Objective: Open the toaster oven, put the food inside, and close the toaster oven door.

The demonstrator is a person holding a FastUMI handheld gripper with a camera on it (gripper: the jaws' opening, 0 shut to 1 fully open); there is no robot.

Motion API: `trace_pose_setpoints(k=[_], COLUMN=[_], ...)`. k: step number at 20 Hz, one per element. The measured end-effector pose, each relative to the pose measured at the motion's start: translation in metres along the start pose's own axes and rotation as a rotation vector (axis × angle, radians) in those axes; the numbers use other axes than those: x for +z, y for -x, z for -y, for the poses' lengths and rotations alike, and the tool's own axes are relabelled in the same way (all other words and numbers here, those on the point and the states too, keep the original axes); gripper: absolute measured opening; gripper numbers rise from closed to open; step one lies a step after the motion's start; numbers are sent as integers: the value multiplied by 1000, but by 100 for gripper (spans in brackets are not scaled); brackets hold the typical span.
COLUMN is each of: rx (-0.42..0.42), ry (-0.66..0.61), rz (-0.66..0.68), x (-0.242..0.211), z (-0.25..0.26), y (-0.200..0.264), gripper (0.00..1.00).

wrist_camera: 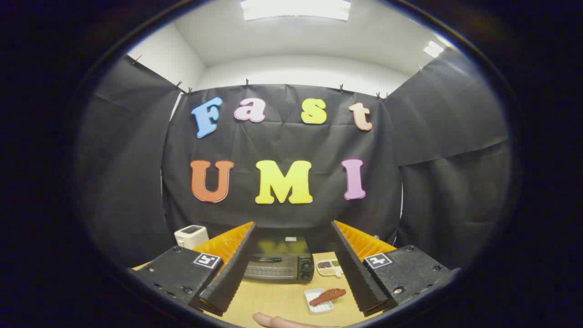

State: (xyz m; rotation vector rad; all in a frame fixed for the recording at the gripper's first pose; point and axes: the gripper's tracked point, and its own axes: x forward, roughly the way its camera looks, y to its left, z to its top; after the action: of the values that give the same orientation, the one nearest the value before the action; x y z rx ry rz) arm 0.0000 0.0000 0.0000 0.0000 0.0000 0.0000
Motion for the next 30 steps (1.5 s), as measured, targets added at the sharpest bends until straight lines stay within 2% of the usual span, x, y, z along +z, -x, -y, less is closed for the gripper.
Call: trace_pose_setpoints(k=[12, 18, 24, 30], rx=[43, 49, 44, 59], ry=[-6, -12, 15, -8], rz=[-26, -80, -167, -263], x=[-7, -39, -86, -144], z=[-15, -39, -61, -76], y=[-23, -49, -103, -187], gripper=[100, 100, 100, 100])
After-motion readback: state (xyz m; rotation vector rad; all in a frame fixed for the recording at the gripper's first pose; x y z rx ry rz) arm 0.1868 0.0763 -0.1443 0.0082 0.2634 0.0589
